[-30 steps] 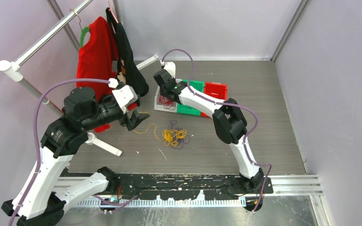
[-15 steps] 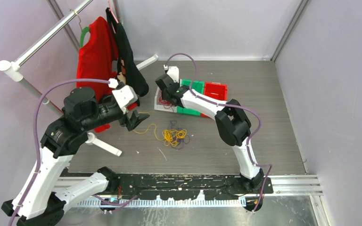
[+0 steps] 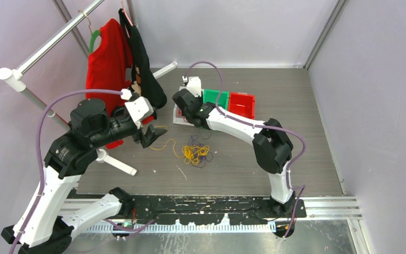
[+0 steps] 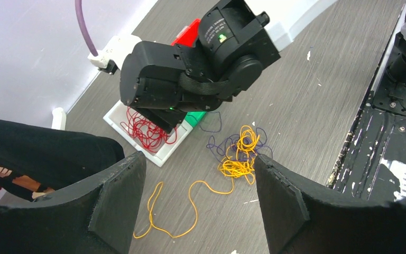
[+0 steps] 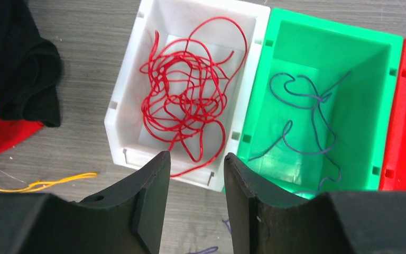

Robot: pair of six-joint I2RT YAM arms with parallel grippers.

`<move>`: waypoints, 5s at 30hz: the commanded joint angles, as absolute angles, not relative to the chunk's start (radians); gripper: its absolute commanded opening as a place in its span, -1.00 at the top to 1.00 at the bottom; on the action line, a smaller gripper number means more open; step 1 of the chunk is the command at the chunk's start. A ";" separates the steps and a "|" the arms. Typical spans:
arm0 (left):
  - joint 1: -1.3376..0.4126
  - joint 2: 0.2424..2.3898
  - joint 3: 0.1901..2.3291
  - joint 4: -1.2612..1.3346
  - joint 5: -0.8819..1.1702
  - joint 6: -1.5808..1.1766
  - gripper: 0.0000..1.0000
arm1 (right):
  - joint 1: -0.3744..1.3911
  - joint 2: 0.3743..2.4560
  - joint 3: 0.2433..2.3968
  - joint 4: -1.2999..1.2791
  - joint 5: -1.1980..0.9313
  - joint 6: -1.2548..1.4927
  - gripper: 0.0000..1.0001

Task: Untangle the cables
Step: Place the cable in the bin, then untie the cable.

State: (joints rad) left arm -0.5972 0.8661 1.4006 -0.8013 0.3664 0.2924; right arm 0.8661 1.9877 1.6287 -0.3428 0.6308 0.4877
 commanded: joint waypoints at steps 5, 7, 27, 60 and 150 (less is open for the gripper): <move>-0.594 0.847 1.428 -0.792 0.376 0.299 -0.50 | 0.890 1.850 1.488 -0.371 0.687 0.565 0.06; -0.594 0.845 1.428 -0.795 0.375 0.302 -0.50 | 0.892 1.820 1.444 -0.373 0.662 0.553 0.06; -0.594 0.852 1.435 -0.807 0.381 0.298 -0.50 | 0.777 1.741 1.092 -0.181 0.385 0.573 0.17; -0.593 0.847 1.445 -0.821 0.385 0.311 -0.50 | 0.661 1.857 1.414 -0.376 0.568 0.255 0.98; -0.138 1.035 1.474 -1.209 0.569 0.340 -0.99 | 0.916 1.554 1.129 -0.284 0.283 0.492 -0.40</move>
State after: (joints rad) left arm -0.1436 1.0767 1.5211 -1.2201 0.5007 0.2890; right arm 0.9028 1.6257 1.2167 -0.3763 0.3195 0.4438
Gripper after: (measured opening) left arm 0.994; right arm 0.722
